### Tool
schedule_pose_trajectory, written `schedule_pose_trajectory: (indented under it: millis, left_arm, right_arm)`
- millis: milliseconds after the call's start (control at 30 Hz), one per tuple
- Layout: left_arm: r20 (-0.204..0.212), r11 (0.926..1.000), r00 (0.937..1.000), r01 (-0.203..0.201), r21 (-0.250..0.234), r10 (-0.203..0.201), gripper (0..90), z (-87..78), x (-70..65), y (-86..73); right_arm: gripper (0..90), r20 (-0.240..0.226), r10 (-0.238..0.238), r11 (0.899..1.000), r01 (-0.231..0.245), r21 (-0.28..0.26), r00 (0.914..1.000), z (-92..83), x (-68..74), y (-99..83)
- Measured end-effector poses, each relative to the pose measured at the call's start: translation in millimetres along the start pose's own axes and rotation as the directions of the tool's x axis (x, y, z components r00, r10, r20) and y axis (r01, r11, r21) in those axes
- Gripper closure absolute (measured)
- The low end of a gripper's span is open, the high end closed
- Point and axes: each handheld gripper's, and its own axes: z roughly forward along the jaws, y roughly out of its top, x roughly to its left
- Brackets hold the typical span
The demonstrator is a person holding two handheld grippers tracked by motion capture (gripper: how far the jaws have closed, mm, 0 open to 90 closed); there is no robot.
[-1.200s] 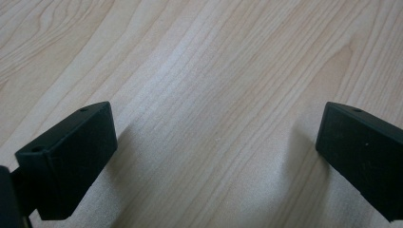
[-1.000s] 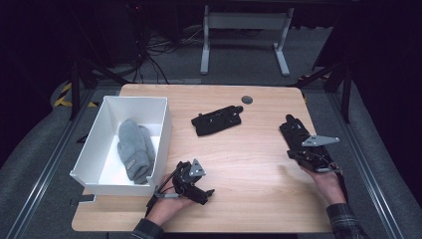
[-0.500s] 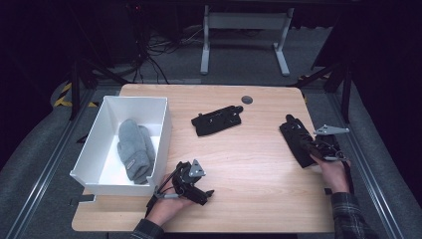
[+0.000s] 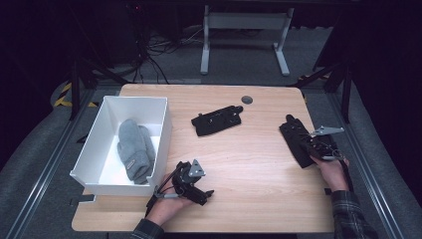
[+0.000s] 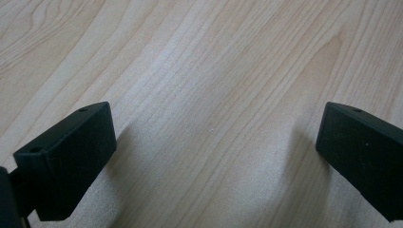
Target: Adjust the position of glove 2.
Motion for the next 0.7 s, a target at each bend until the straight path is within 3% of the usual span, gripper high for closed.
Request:
schedule_pose_trajectory:
  millis: [533,700]
  left_arm:
    - [0.001,1.0,1.0,0.001,-0.002,-0.001,0.1,0.1,0.0,-0.1]
    - [0.0,1.0,1.0,0.001,-0.002,-0.001,0.1,0.1,-0.1,-0.1]
  right_arm:
    - [90.0,-0.103,-0.06,0.998,0.061,0.003,0.9929,-4.8,31.7,-1.7]
    - [90.0,-0.161,-0.097,0.995,0.099,0.002,0.9822,-7.1,47.4,-2.1]
